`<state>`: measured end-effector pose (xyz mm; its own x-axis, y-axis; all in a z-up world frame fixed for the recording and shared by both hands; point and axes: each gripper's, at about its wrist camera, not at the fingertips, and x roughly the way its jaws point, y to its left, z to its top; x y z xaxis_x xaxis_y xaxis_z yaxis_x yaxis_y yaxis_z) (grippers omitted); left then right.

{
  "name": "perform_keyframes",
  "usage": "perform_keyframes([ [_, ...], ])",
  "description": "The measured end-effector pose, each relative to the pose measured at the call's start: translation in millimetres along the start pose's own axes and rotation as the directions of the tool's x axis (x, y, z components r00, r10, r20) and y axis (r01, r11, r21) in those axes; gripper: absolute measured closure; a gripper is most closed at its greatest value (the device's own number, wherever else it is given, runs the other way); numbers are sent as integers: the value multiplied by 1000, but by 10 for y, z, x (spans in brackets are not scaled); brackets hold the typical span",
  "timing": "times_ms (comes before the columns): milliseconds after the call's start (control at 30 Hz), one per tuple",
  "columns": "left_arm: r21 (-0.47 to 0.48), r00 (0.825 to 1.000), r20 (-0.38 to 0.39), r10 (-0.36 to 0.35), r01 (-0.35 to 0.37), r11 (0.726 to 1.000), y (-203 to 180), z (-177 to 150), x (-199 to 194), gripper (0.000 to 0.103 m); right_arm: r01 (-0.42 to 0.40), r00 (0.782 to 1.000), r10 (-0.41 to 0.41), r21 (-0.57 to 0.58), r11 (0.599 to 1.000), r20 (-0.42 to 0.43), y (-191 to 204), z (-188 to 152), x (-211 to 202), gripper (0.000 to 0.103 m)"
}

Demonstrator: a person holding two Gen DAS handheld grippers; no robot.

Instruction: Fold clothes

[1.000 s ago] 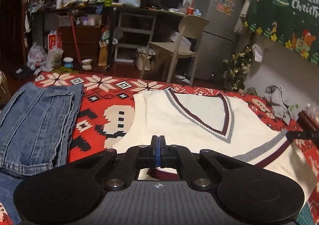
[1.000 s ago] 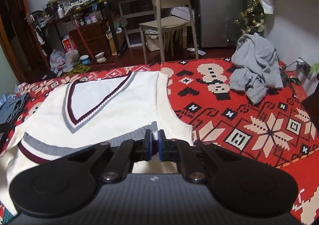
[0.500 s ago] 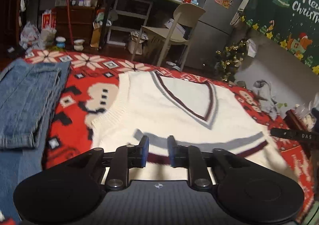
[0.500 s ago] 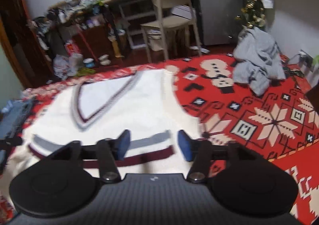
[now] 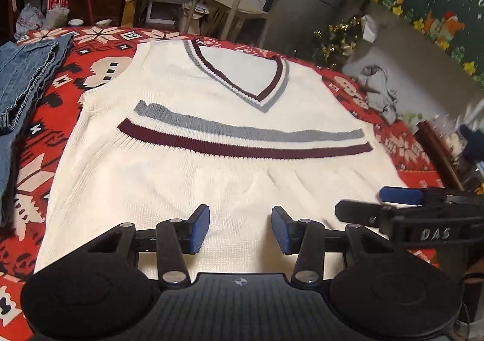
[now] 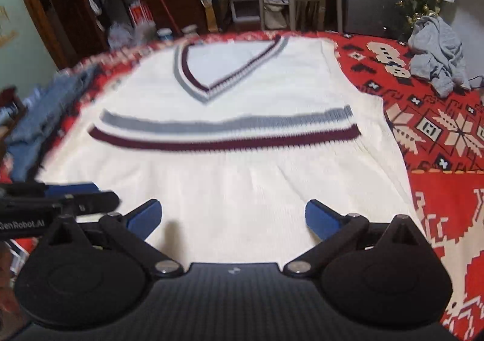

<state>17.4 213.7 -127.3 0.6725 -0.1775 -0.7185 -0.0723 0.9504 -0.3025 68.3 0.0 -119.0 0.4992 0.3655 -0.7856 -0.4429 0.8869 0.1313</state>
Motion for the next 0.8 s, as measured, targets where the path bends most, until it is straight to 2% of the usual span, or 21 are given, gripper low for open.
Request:
perform_keyframes([
  [67,-3,1000,11,-18,18,1000,6,-14,7,46,29,999,-29,-2,1000,-30,2,-50,76,1],
  [133,-12,999,19,-37,38,999,14,-34,1,41,40,999,-40,-9,999,2,11,-98,66,1],
  [200,-2,999,20,-40,40,999,-2,-37,3,38,32,999,-33,16,999,17,9,-105,36,1],
  [300,5,998,13,-56,56,998,-34,-33,11,27,-8,999,5,61,998,41,-34,-79,-11,1],
  [400,0,999,6,-53,53,999,-61,-20,23,23,-30,999,29,146,989,14,-111,-29,8,1],
  [567,-76,994,9,-109,109,991,12,19,43,11,-56,998,59,215,975,-4,-188,24,-5,1],
  [700,-127,993,1,-122,121,984,37,54,54,8,-64,997,72,262,963,-20,-231,55,7,1],
  [800,-169,993,-8,-119,116,979,49,89,71,7,-21,998,31,208,978,-45,-146,70,53,1],
])
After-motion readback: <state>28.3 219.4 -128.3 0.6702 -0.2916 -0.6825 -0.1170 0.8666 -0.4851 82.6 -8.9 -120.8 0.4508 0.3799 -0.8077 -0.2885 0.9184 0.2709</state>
